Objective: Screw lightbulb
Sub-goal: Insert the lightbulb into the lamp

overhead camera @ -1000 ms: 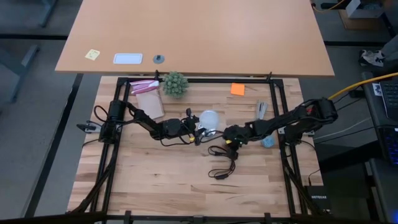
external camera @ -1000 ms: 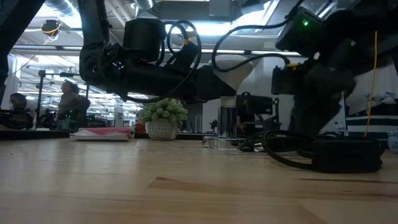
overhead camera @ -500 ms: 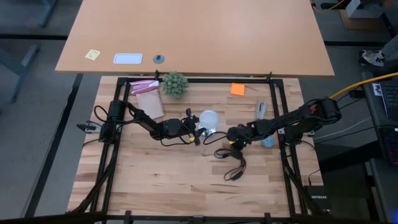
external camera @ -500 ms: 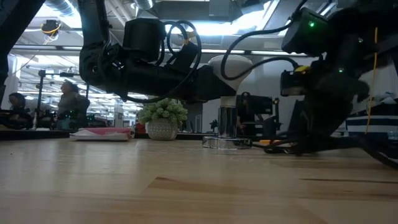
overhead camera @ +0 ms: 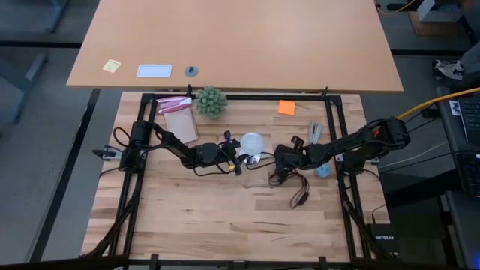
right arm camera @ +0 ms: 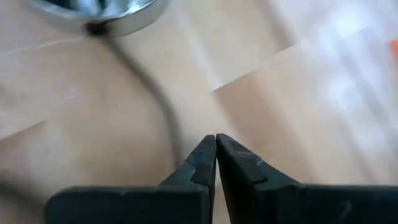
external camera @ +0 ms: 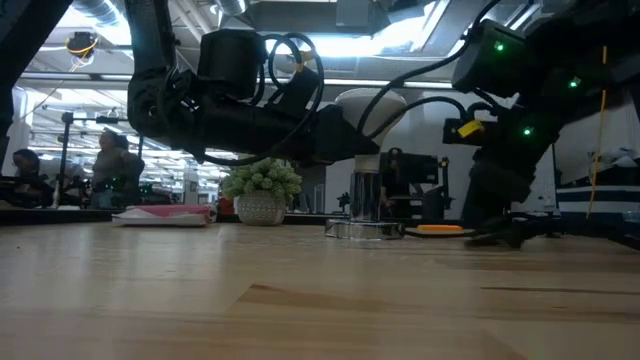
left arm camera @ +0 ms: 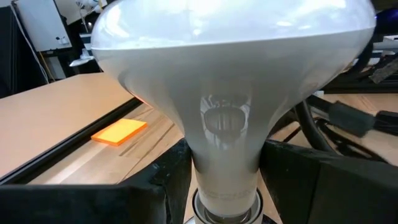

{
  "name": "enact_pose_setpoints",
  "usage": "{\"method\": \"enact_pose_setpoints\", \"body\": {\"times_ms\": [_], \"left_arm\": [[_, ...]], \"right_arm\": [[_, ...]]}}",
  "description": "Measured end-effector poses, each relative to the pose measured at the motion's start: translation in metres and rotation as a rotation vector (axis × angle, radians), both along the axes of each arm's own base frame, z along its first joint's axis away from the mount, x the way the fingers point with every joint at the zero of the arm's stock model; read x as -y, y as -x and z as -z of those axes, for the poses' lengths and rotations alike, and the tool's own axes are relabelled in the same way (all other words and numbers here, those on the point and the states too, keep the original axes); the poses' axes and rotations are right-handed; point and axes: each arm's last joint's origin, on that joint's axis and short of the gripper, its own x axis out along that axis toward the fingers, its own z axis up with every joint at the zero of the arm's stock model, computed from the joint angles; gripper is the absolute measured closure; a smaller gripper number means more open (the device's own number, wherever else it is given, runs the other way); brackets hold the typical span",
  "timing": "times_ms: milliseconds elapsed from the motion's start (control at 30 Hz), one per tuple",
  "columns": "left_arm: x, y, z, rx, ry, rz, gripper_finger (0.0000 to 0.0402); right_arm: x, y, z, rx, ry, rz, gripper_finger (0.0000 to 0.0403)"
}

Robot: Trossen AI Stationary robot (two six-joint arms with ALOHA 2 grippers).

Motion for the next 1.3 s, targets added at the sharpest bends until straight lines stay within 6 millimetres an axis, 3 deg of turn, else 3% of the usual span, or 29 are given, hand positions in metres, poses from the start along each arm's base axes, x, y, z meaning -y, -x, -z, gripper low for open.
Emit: {"method": "enact_pose_setpoints", "body": {"times_ms": [367, 633, 800, 1000, 1133, 1300], "left_arm": [[0.000, 0.000, 0.000, 0.000, 0.000, 0.000, 0.0243], [0.000, 0.000, 0.000, -0.001, 0.000, 0.001, 0.0243], [0.000, 0.000, 0.000, -0.001, 0.000, 0.001, 0.0243], [0.000, 0.000, 0.000, -0.001, 0.000, 0.001, 0.0243], [0.000, 0.000, 0.000, -0.002, 0.000, 0.001, 0.0243], [0.000, 0.000, 0.000, -0.002, 0.000, 0.001, 0.0243]], "right_arm": [[0.003, -0.002, -0.003, 0.047, 0.108, 0.047, 0.0379], [-0.003, -0.010, -0.031, 0.217, -0.018, -0.153, 0.0379], [-0.002, 0.009, -0.070, 0.352, -0.047, -0.182, 0.0379], [0.002, 0.050, -0.115, 0.483, 0.018, -0.234, 0.0379], [0.004, 0.067, -0.130, 0.563, 0.050, -0.216, 0.0379], [0.005, 0.065, -0.129, 0.554, 0.077, -0.168, 0.0379]]}}
